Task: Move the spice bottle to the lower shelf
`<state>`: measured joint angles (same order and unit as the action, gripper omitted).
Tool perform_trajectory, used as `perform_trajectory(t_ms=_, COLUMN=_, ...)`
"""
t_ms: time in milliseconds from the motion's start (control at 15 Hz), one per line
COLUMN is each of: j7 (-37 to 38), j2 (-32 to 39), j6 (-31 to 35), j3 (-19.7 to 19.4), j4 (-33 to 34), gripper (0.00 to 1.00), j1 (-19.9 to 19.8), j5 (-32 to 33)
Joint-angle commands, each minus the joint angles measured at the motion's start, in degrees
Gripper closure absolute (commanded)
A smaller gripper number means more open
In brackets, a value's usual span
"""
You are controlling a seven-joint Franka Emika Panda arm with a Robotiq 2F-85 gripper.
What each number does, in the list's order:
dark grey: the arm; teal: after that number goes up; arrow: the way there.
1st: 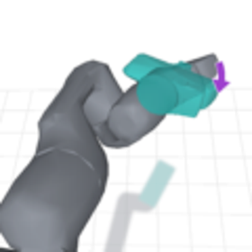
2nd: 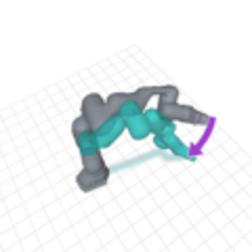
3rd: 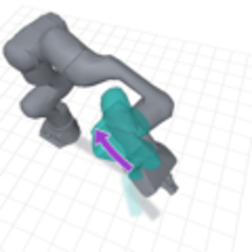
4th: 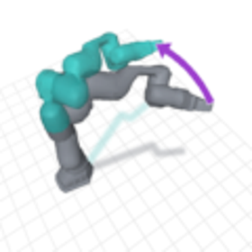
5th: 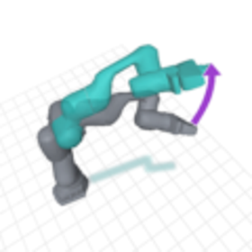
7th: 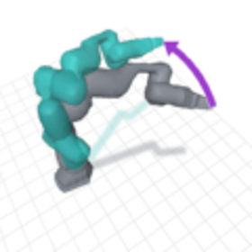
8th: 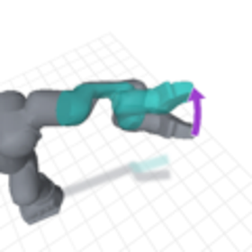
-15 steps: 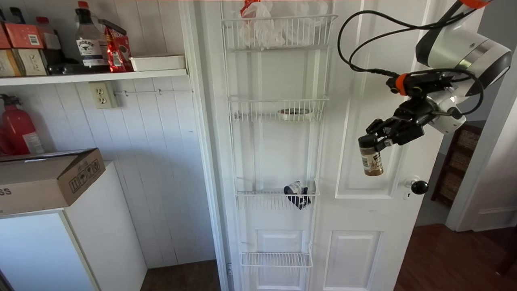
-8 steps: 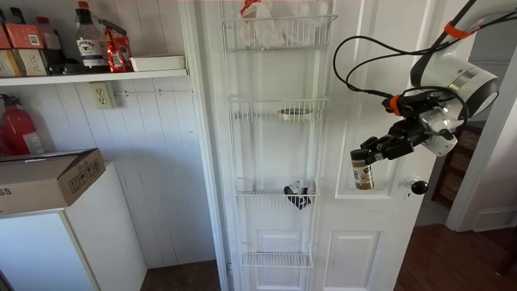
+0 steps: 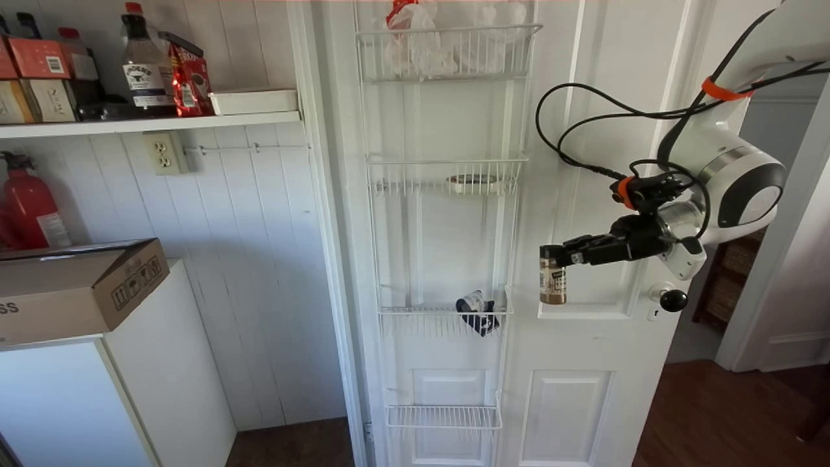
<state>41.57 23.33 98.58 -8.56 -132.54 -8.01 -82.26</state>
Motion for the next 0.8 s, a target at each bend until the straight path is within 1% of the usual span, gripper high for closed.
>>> perform_trajectory(t_ms=0, j7=-2.7, j2=2.1, j6=1.0, j3=0.9, j4=-0.6, gripper=0.75, j1=0.8, j5=-7.7)
perform_trajectory(t_ms=200, j7=-5.1, j2=3.8, j6=1.9, j3=1.8, j4=-0.8, gripper=0.75, j1=1.5, j5=-13.3)
perform_trajectory(t_ms=333, j7=-8.1, j2=5.2, j6=1.5, j3=2.4, j4=-0.6, gripper=0.75, j1=1.8, j5=-16.5)
perform_trajectory(t_ms=467, j7=-11.5, j2=6.4, j6=0.2, j3=3.2, j4=-0.3, gripper=0.75, j1=2.0, j5=-19.0)
perform_trajectory(t_ms=733, j7=-17.7, j2=8.3, j6=0.0, j3=4.3, j4=0.0, gripper=0.75, j1=2.5, j5=-22.4)
